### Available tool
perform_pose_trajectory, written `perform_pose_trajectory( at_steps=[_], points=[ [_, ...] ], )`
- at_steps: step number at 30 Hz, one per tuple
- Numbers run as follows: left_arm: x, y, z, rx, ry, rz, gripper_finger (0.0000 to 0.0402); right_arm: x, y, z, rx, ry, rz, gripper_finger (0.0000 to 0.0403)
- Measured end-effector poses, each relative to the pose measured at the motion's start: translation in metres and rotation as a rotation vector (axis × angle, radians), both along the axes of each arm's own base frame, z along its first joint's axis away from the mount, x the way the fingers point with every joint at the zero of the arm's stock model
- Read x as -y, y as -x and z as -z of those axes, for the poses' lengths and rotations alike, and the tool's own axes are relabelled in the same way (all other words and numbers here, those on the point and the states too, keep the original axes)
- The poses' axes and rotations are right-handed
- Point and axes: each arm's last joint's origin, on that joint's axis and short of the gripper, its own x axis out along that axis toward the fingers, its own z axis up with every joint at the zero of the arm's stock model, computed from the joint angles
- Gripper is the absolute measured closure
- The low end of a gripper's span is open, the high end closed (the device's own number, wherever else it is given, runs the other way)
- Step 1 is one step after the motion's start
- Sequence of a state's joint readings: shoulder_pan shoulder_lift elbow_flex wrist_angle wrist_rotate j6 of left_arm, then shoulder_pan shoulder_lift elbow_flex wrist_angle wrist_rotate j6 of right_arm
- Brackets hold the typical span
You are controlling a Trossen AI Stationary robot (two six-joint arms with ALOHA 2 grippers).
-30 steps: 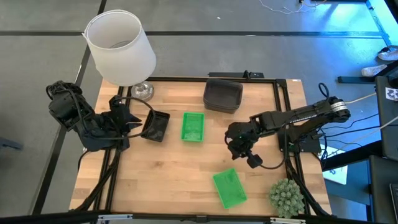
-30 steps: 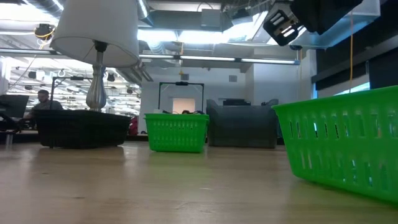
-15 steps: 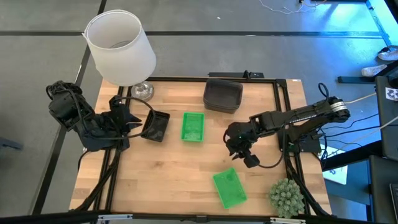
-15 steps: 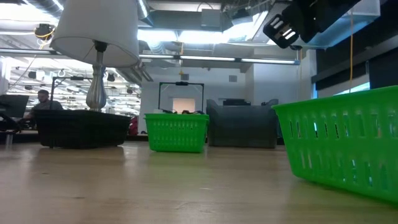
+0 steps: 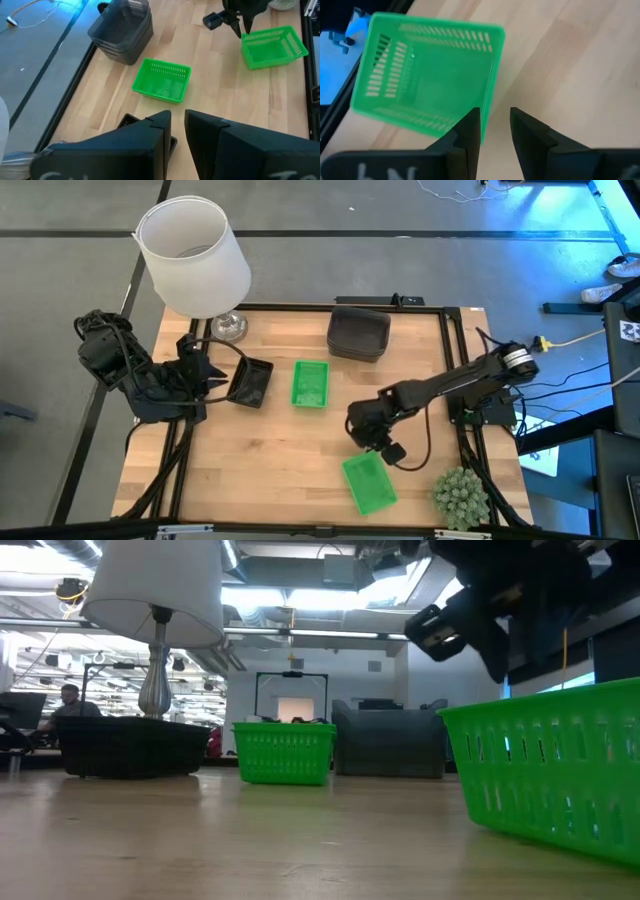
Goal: Stack baskets by color
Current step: Stack the bottom green bin on the top green bin
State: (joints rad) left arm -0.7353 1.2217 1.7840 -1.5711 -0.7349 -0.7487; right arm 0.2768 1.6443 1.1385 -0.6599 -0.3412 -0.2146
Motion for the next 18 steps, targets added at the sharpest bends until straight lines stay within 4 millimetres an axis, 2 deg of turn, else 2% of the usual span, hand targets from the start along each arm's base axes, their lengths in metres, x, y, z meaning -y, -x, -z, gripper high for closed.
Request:
perform_pose_trajectory(
  at_steps=[7,18],
  points=[
    [0.000,0.000,0.000,-0.003,0.003,0.003,0.0355,-0.005,-0.010,0.013,-0.004,-0.062,-0.017,0.0296],
    [0.001,0.000,0.001,-0.028,0.030,0.027,0.0355,-0.009,-0.021,0.060,-0.142,-0.028,-0.025,0.0296]
  ],
)
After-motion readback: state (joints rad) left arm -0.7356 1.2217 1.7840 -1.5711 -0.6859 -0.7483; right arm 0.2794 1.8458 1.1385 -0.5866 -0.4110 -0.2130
